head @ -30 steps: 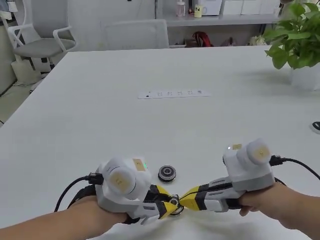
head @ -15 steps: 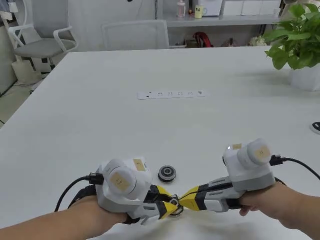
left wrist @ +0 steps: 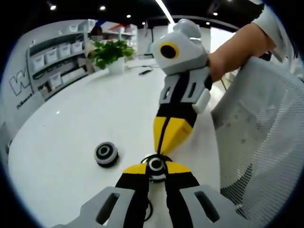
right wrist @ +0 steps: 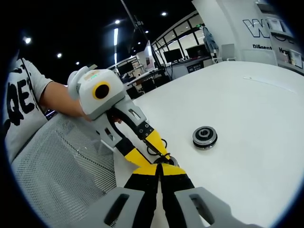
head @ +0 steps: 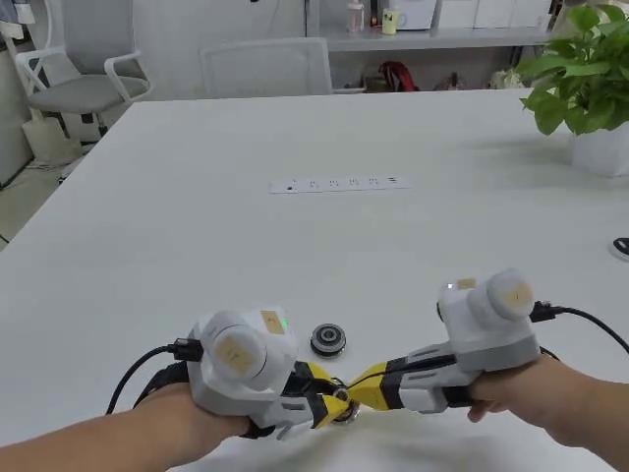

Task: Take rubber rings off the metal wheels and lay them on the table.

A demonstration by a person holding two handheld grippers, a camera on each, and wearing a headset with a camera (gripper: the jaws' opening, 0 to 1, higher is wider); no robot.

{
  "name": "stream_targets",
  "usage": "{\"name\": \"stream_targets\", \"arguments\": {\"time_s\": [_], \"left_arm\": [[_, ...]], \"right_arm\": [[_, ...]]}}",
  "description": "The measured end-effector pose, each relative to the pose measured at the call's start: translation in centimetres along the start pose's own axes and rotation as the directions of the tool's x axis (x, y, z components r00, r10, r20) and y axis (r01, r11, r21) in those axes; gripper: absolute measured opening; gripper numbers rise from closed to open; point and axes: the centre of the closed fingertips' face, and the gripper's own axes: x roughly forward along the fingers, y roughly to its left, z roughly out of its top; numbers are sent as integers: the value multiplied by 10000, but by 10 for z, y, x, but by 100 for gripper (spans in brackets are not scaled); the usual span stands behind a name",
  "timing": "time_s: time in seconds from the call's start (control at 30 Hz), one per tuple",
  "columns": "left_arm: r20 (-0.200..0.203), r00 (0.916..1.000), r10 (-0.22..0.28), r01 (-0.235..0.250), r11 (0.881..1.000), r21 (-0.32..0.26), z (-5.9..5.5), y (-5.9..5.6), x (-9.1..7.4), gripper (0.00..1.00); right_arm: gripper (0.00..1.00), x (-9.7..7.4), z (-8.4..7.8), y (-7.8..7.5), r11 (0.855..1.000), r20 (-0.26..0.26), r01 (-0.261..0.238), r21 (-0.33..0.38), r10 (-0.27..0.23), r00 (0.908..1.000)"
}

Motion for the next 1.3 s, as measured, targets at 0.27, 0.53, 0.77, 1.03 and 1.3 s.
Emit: {"name": "stream_targets", "arguments": {"time_s": [0.27,0.53,0.77,1.03,1.3], "left_arm": [[76,10000,-37,38,10000,-81,0,0,0,13],[59,9999,-160,161,9998,-127,1,0,0,14],[74,9996,-255,255,9997,-54,3,0,-2,16],[187,9988,-450,449,9990,45,9,-4,-7,21],[578,9966,-578,588,9982,-147,20,-7,-20,29]], "right_arm": [[0,-2,-3,-8,9995,-24,282,161,-281,9996],[0,-2,-4,-11,9991,-19,349,253,-349,9994],[0,-2,-3,-11,9989,18,337,312,-337,9994],[0,-2,-2,-11,9987,99,300,404,-304,9995],[0,-4,0,-10,9982,220,215,561,-227,9995]]}}
